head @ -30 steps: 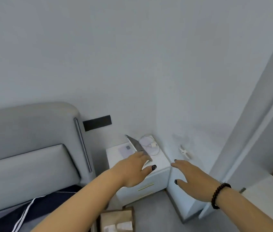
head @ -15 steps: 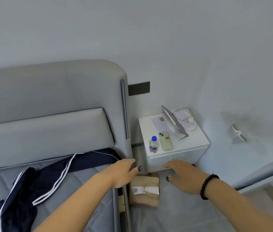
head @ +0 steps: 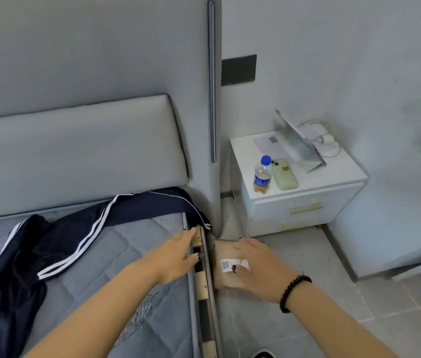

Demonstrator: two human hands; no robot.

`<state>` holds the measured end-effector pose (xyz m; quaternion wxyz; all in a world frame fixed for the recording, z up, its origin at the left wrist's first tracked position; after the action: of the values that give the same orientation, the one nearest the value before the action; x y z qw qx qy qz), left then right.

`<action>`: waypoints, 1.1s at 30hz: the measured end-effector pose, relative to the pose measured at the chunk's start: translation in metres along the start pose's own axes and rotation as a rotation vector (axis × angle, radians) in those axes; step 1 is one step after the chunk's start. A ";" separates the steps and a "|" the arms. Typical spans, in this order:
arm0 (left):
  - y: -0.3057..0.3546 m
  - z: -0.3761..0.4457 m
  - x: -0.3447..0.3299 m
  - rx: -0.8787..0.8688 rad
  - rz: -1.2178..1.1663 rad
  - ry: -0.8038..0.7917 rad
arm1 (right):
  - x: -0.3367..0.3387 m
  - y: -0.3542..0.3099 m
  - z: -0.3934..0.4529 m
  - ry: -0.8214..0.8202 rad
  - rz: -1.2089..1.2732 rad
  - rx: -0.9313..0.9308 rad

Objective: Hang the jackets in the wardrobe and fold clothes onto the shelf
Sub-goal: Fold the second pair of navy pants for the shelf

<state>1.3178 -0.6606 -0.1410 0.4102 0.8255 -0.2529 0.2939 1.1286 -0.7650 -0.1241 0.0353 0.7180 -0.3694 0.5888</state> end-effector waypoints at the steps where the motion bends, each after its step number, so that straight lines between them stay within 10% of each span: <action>1: -0.014 -0.001 -0.010 -0.010 0.020 0.016 | -0.017 -0.007 0.002 0.014 -0.004 0.018; 15: -0.239 -0.128 -0.062 0.019 0.054 0.083 | -0.184 -0.174 -0.015 0.106 -0.096 0.046; 25: -0.426 -0.202 -0.042 0.751 -0.080 0.627 | -0.222 -0.248 -0.020 0.013 -0.244 0.139; 33: -0.441 -0.192 -0.041 0.596 -0.363 0.732 | -0.211 -0.259 -0.016 -0.047 -0.323 0.144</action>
<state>1.5264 -0.2583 -0.3077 0.2631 0.7802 0.1499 0.5473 1.2571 -0.4661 -0.2038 0.0693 0.7823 -0.2067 0.5835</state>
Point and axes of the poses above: each hand's wrist, its own z-axis towards the middle knuckle, its own x-axis out of the back of the hand, y = z × x, the point moved 2 cm from there along z, towards the middle knuckle, and after that the axes turned 13 degrees about -z, right-handed, at the moved point
